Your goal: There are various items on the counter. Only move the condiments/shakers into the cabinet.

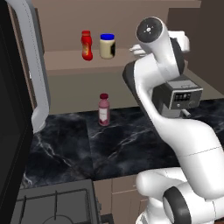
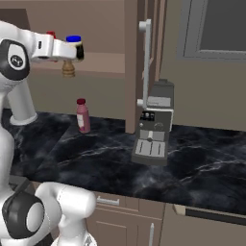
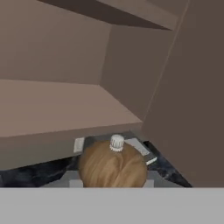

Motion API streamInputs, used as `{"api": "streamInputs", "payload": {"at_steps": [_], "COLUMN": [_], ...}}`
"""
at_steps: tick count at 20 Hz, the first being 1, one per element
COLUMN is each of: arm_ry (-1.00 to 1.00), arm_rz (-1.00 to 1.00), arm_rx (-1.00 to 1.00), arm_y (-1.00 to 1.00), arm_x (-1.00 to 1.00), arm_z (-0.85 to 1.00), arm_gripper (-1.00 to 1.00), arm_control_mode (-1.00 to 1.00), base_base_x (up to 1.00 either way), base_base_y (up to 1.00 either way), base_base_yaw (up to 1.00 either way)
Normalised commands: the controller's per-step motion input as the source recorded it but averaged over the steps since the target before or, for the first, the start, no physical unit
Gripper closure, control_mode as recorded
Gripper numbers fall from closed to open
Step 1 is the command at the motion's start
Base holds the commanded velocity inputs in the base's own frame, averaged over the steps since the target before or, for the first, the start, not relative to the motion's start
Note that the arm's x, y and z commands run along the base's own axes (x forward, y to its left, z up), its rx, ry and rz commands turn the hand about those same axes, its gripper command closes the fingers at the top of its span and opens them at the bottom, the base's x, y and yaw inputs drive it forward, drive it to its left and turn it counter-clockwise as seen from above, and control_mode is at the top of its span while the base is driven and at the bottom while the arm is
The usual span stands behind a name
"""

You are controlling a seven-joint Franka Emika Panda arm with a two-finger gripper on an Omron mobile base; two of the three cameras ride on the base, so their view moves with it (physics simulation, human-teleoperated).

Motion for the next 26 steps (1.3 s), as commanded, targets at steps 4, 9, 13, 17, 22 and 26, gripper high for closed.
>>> {"api": "streamInputs", "payload": {"at_steps": [4, 9, 13, 17, 22, 26], "arm_ry": [-0.18, -0.20, -0.04, 0.00, 0.02, 0.08], "arm_rz": [0.18, 0.13, 0.07, 0.04, 0.04, 0.05], "arm_rx": [0.00, 0.00, -0.02, -0.03, -0.03, -0.05], "arm_y": [0.00, 0.00, 0.00, 0.00, 0.00, 0.00], "arm_x": [0.49, 0.54, 0.62, 0.74, 0.77, 0.72], "arm_z": [0.00, 0.00, -0.04, -0.02, -0.05, -0.18], "arm_gripper": [1.00, 1.00, 1.00, 1.00, 1.00, 1.00], "arm_control_mode": [-1.00, -1.00, -1.00, -1.00, -1.00, -1.00], "base_base_x": [0.00, 0.00, 0.00, 0.00, 0.00, 0.00], "base_base_y": [0.00, 0.00, 0.00, 0.00, 0.00, 0.00], "base_base_yaw": [0.00, 0.00, 0.00, 0.00, 0.00, 0.00]}}
